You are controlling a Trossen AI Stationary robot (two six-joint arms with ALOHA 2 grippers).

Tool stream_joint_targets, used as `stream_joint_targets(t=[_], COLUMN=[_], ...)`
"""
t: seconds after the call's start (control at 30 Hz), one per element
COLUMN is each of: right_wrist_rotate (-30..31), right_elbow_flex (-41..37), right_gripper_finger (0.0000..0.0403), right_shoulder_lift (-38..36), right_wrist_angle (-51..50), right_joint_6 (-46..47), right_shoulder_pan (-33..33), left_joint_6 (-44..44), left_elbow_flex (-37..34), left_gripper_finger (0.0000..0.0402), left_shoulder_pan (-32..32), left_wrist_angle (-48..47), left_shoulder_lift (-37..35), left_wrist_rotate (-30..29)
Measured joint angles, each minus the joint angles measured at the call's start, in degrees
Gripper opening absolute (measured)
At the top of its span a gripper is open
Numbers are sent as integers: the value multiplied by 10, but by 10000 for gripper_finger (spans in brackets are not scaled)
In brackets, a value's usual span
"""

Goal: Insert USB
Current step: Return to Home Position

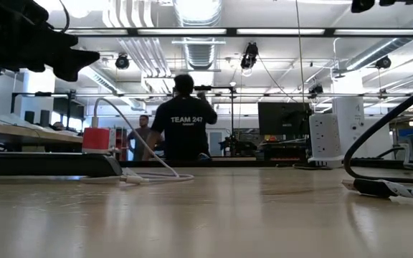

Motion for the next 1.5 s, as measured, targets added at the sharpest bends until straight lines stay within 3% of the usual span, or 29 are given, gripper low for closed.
stream_joint_targets(t=[0.3,0.57,0.9,1.07,1.23,1.5], right_wrist_rotate=[-1,2,60,60,60,60], right_elbow_flex=[0,-14,-100,-197,-264,-307], right_gripper_finger=[18,18,18,18,18,18], right_shoulder_lift=[-78,-147,-160,-158,-159,-158], right_wrist_angle=[-66,-87,-99,1,104,111], right_joint_6=[6,-7,77,133,156,154], right_shoulder_pan=[0,0,1,2,16,82], left_joint_6=[0,-14,-15,-15,-30,-32], left_elbow_flex=[0,-42,-45,-45,-45,-45], left_gripper_finger=[291,292,276,272,275,266], left_shoulder_pan=[0,-18,-124,-180,-202,-202], left_wrist_angle=[0,48,51,59,59,61], left_shoulder_lift=[-10,-11,9,20,31,48], left_wrist_rotate=[-70,-71,-163,-216,-219,-217])
